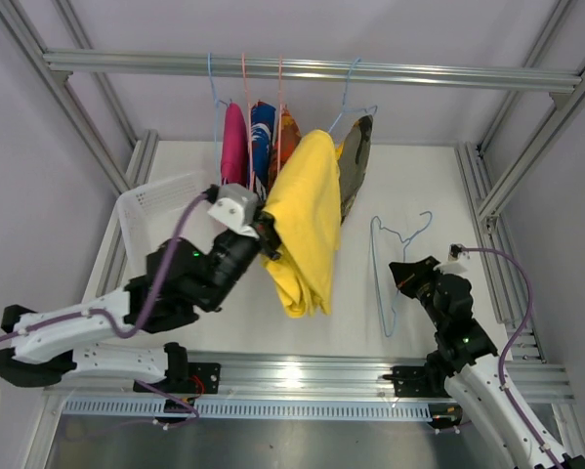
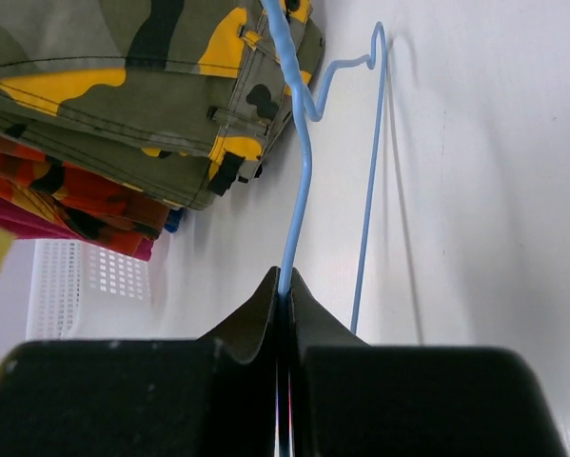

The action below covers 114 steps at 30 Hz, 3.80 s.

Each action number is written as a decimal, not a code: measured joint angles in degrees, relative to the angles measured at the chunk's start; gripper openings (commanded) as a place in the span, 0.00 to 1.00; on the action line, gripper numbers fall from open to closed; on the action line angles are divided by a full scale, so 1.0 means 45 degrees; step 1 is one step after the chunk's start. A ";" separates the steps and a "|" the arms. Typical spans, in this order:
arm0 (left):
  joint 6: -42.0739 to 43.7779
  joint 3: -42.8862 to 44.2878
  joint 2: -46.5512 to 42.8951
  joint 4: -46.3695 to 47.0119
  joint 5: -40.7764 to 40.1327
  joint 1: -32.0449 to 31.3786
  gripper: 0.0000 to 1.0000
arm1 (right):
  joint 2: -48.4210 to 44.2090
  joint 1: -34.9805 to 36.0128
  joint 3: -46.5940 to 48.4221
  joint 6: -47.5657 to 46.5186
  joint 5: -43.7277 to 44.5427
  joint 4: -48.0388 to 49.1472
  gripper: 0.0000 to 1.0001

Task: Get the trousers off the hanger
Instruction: Remove the trousers from the hanger, then place the trousers in the bin.

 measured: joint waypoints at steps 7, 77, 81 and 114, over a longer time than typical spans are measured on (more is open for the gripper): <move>-0.0661 -0.0865 -0.3580 -0.2409 0.0753 0.0000 0.01 | -0.0340 0.0005 -0.0112 -0.0141 -0.0034 0.0034 0.00; 0.4877 -0.3740 -1.2322 -0.1919 -0.7305 0.0019 0.01 | 0.1035 0.0073 -0.1088 -0.0583 -0.0709 0.1749 0.00; 0.4998 -0.4129 -1.2352 -0.1817 -0.7558 0.0131 0.01 | 0.1035 0.0087 -0.1122 -0.0583 -0.0714 0.1802 0.00; -0.1783 -0.3016 -0.4609 -0.6790 -0.2239 1.0040 0.01 | 0.0913 0.0175 -0.1311 -0.1025 -0.1282 0.2118 0.00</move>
